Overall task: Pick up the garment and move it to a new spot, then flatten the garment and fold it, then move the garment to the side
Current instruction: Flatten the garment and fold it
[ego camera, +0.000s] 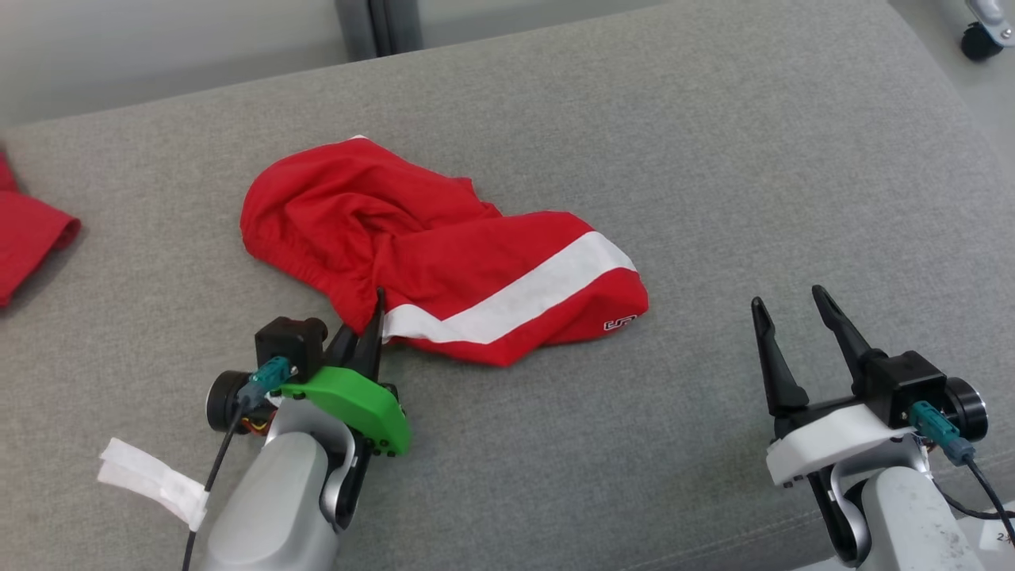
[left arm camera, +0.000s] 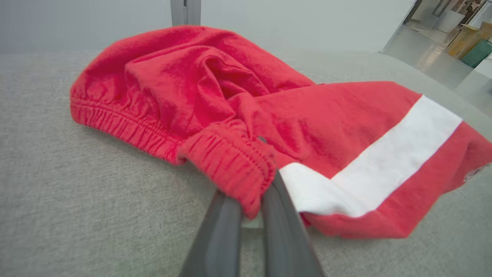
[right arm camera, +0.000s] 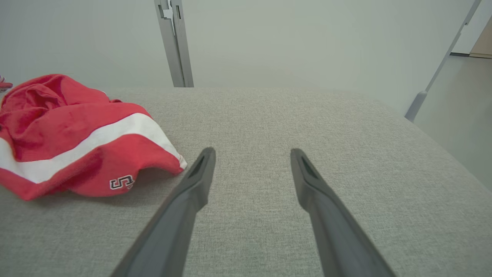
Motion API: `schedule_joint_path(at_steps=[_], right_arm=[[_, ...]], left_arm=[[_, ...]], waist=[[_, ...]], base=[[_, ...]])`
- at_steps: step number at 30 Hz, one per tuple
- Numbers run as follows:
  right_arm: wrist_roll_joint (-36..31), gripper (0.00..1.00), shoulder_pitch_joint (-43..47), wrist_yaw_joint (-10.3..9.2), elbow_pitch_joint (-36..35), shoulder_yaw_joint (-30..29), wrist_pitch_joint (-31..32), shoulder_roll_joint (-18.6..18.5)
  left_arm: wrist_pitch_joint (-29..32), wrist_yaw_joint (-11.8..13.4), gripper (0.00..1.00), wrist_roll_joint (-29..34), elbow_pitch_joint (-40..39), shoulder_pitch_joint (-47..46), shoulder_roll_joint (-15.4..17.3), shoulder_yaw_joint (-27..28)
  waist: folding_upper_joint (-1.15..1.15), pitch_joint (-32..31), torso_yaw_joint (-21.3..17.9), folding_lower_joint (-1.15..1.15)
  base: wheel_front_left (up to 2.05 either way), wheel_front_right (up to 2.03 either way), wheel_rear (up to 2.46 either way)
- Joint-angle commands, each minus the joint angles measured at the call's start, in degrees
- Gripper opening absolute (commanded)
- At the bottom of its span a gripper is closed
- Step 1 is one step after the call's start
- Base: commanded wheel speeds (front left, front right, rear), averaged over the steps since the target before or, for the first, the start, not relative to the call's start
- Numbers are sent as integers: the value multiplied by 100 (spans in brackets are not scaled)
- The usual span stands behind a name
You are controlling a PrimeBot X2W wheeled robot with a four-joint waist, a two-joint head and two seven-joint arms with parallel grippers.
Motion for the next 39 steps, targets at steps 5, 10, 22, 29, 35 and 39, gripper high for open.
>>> schedule_joint_path(at_steps=[5, 10, 22, 29, 35, 39], right_arm=[[57, 100, 97, -8, 30, -38, -2, -18], [91, 100, 191, -8, 69, -42, -2, -18], [176, 100, 279, -8, 98, 20, -2, -20], [142, 100, 254, -8, 77, 25, -2, -17], [103, 100, 247, -8, 116, 23, -2, -18], [98, 100, 245, -8, 139, 59, -2, -18]], left_arm=[[2, -19, 0, 156, -718, 448, 211, 51], [3, -19, 0, 201, -1306, 821, 493, 57], [1389, 208, 0, -195, -1662, 1389, 1096, 246], [1321, 221, 0, -281, -1111, 1112, 1066, 299], [1131, 196, 0, -222, -582, 809, 937, 218], [985, 180, 39, -212, -294, 669, 827, 161]], waist=[[0, -253, 271, 0], [0, -455, 432, 0], [0, -573, 409, 0], [0, -455, 294, 0], [0, -444, 276, 0], [0, -477, 289, 0]], base=[[0, 0, 0], [0, 0, 0], [0, 0, 0], [0, 0, 0], [0, 0, 0], [0, 0, 0]])
